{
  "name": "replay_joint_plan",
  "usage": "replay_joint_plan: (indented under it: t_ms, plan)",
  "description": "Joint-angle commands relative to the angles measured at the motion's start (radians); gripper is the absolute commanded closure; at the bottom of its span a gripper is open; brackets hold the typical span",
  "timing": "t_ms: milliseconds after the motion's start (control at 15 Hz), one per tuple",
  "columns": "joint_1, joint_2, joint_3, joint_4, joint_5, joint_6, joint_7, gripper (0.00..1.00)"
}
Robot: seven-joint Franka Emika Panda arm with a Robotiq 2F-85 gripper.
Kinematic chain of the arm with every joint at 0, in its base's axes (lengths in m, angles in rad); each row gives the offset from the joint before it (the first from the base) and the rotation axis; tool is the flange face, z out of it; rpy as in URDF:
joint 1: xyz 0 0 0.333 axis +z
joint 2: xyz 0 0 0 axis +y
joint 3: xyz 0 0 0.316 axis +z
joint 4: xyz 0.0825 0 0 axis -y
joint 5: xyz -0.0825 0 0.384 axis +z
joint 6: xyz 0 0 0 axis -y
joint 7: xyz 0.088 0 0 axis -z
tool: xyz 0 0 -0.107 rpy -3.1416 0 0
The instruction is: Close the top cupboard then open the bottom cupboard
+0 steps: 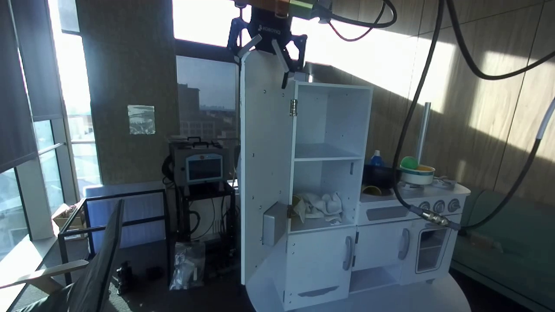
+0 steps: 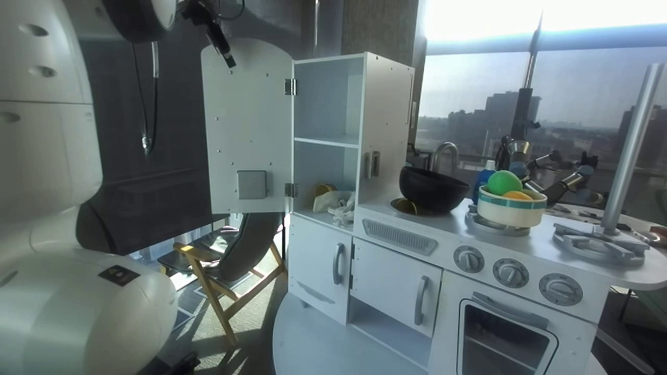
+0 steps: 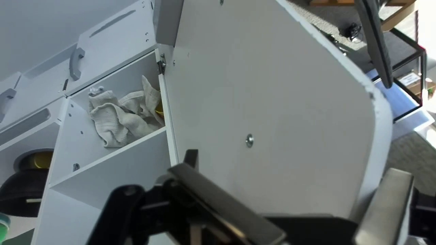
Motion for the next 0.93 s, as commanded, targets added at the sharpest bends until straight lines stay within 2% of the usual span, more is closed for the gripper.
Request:
replay_joint_plan:
  t_ms: [0,200,333,600,867]
  plan:
    - [0.018,-0.046,0.018,-0.025,-0.02,-0.128,-0.038,0.0]
    - [0.017,-0.091,0.015,-0.032,-0.031,-0.209,-0.055,0.0]
    - [0.01,-0.131,0.004,-0.046,-0.04,-0.216,-0.085,0.0]
    - [-0.013,-0.15,-0.034,-0.038,-0.055,-0.235,-0.147,0.0]
    - [-0.038,-0.163,-0.086,-0.083,-0.047,-0.265,-0.187,0.0]
